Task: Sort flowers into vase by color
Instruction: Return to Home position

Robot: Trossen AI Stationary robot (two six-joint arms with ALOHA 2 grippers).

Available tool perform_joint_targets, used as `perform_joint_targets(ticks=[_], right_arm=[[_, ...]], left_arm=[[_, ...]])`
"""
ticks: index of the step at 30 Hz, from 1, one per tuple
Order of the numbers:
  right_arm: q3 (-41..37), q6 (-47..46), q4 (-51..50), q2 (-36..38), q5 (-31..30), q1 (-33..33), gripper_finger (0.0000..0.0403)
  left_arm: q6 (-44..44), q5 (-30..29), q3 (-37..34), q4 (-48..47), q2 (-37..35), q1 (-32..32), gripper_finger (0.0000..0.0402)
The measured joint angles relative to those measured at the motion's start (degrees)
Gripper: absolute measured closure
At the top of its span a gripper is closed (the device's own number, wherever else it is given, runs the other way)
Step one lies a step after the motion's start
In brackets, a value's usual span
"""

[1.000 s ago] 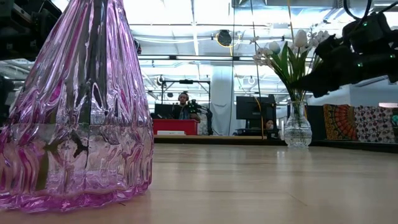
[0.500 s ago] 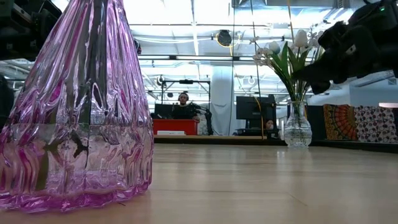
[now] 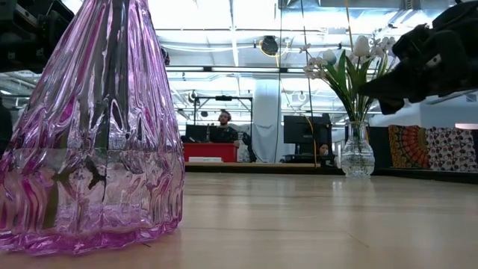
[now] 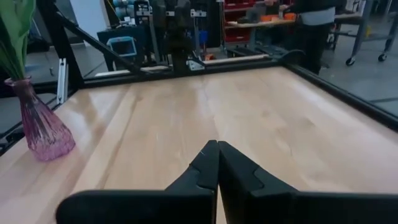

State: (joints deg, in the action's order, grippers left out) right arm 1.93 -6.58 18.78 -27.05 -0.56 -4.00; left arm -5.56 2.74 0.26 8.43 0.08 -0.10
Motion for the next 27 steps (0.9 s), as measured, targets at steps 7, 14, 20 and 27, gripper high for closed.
perform_joint_targets(ticks=[7,14,20,27], right_arm=[[0.0,-3.22,-7.64,8.49,-2.81,-0.01,0.0402],[0.03,-5.91,-13.18,16.29,-4.26,0.01,0.0402],[0.02,-8.92,-16.41,20.92,-7.14,1.98,0.0403],[0.02,-8.9,-19.1,23.04,-10.2,4.99,0.0403]], left_arm=[[0.02,0.0,0.01,0.01,0.0,0.02,0.0299],[0.0,0.0,0.01,0.0,0.02,0.0,0.0299],[0.02,0.0,0.01,0.0,0.02,0.02,0.0299],[0.01,0.0,0.01,0.01,0.02,0.0,0.0299]])
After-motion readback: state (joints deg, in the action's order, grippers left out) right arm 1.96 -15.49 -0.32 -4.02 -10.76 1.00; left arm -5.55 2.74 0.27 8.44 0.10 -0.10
